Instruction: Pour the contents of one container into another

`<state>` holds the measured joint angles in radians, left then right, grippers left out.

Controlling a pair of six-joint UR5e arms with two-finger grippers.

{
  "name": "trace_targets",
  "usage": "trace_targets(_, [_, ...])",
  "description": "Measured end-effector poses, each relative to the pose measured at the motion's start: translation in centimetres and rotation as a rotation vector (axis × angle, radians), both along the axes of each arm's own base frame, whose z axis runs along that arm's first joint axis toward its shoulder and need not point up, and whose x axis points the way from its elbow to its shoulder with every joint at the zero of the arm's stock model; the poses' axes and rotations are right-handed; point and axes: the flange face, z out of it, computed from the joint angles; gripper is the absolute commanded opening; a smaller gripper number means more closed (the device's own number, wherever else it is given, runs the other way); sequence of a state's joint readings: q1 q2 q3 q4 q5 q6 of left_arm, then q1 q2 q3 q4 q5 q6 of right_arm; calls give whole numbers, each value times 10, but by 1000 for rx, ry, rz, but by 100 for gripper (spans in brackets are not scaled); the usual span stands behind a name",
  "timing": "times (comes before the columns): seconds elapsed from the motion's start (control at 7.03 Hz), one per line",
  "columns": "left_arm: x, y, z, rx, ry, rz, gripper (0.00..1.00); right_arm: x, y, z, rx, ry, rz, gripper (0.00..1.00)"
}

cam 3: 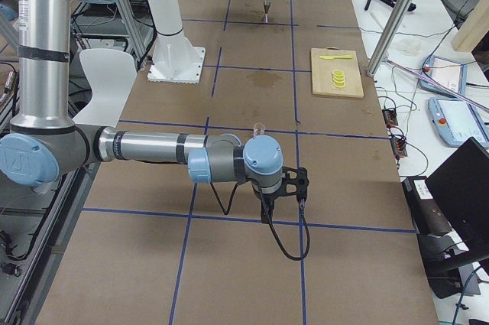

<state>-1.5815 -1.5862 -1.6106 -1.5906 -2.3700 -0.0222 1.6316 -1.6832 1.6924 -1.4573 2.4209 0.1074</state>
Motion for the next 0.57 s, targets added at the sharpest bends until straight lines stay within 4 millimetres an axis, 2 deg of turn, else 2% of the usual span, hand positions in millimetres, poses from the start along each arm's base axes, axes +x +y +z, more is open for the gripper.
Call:
trace_targets(0.28, [1, -3, -10, 42, 0, 2, 100, 0, 1, -3, 3, -3, 1, 100])
trace_targets(0.43, [1, -7, -25, 107, -1, 2, 100, 1, 0, -5, 8, -3, 2, 100])
trace_targets(0.57, [7, -13, -53, 207, -1, 10, 100, 0, -2, -7, 12, -5, 1, 100])
